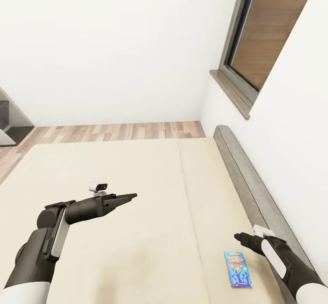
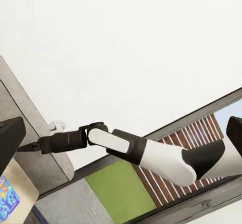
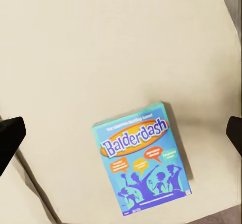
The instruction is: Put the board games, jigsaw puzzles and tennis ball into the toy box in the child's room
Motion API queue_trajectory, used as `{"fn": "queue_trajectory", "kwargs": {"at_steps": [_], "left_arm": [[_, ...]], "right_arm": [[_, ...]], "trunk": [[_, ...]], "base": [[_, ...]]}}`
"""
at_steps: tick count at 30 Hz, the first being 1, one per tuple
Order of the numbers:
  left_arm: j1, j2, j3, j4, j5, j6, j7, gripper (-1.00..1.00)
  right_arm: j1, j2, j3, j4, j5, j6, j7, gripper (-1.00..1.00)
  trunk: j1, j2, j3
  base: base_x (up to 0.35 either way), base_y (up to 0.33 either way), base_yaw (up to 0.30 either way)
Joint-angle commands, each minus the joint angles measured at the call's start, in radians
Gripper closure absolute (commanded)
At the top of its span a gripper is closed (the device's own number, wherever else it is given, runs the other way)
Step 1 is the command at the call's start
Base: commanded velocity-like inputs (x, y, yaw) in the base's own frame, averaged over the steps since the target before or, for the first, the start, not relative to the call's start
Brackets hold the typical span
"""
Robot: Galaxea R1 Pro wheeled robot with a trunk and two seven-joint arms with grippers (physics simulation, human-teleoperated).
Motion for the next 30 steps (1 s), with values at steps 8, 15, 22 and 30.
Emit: {"fn": "queue_trajectory", "kwargs": {"at_steps": [8,15,22,30], "left_arm": [[-0.001,-0.002,-0.007,0.000,-0.001,0.007,0.001,-1.00],[-0.001,0.000,-0.001,0.000,-0.002,0.007,0.003,-1.00],[-0.001,-0.001,-0.001,-0.001,0.000,0.000,0.001,-1.00],[-0.001,-0.001,-0.001,-0.002,0.001,-0.001,0.002,-1.00]], "right_arm": [[-0.001,0.008,0.002,-0.003,0.103,-0.021,-0.004,-1.00],[-0.002,0.010,0.002,-0.005,0.119,-0.023,-0.002,-1.00],[-0.005,0.001,0.002,-0.006,0.121,-0.020,0.004,-1.00],[-0.006,0.000,0.002,-0.006,0.121,-0.016,0.007,-1.00]], "trunk": [[0.001,-0.002,-0.002],[0.001,-0.002,-0.002],[0.001,-0.002,-0.002],[0.001,-0.002,-0.002]], "base": [[0.000,0.000,0.000],[0.000,0.000,0.000],[0.000,0.000,0.000],[0.000,0.000,0.000]]}}
